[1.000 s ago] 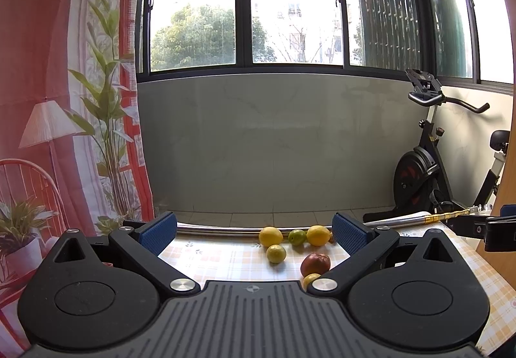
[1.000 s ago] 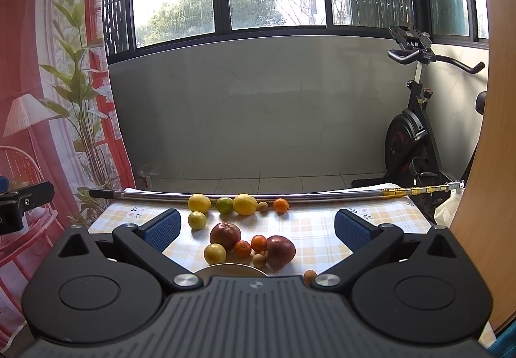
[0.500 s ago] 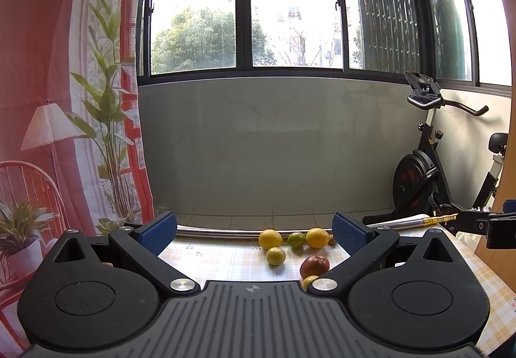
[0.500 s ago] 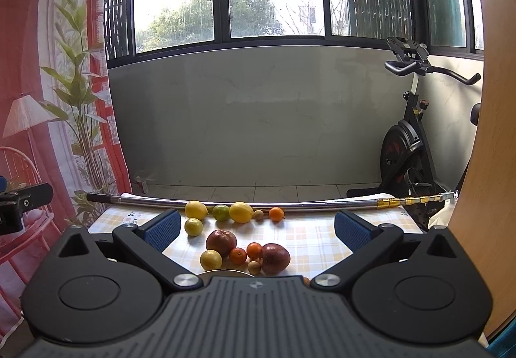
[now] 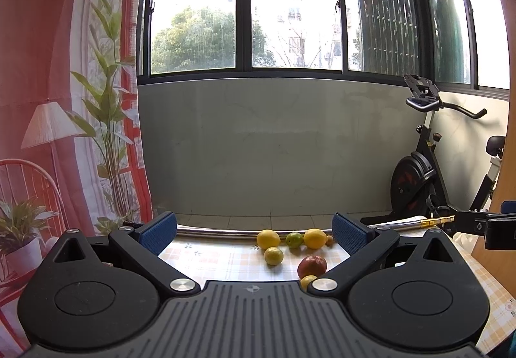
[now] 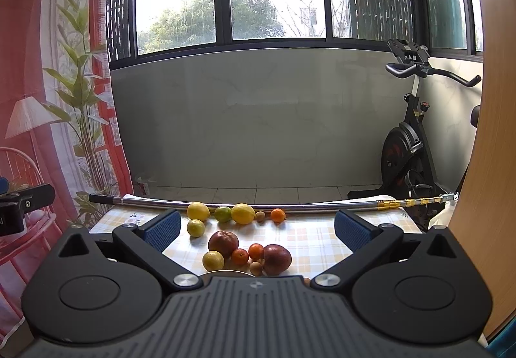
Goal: Organize fruits
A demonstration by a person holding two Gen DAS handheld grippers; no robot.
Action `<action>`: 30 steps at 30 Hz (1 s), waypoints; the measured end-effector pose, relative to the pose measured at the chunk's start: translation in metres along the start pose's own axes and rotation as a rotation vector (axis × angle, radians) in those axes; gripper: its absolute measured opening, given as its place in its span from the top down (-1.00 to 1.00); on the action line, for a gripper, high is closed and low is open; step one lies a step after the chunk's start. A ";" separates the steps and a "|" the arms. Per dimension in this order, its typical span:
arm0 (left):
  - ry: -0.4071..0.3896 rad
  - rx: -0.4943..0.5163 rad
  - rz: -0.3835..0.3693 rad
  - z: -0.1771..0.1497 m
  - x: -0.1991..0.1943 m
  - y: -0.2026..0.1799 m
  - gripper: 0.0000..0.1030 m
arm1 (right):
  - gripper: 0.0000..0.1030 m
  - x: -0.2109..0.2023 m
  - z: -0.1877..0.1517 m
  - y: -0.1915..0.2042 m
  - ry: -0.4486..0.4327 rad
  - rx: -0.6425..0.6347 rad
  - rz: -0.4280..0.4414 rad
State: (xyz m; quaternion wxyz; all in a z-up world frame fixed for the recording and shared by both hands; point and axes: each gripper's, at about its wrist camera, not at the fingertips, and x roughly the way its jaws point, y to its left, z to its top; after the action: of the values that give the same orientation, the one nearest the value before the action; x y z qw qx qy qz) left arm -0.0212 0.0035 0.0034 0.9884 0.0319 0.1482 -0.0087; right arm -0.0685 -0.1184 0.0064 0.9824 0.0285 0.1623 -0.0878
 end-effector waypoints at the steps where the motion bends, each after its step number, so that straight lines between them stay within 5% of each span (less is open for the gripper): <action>1: 0.002 -0.005 0.007 0.000 0.001 0.001 -1.00 | -1.00 0.000 0.000 0.000 0.001 0.001 0.001; 13: 0.149 -0.259 -0.091 -0.020 0.044 0.051 -1.00 | -1.00 0.027 -0.013 -0.022 0.050 -0.006 0.028; 22: 0.116 -0.222 0.015 -0.034 0.057 0.058 -1.00 | -1.00 0.046 -0.027 -0.045 0.089 0.015 0.049; 30: 0.091 -0.295 -0.057 -0.044 0.075 0.070 -0.96 | -0.99 0.067 -0.030 -0.063 0.124 -0.005 0.042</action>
State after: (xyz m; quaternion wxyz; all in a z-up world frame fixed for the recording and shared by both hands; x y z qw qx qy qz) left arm 0.0397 0.0757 -0.0563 0.9740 -0.1175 0.1934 -0.0133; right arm -0.0263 -0.1886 -0.0451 0.9722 0.0350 0.2225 -0.0648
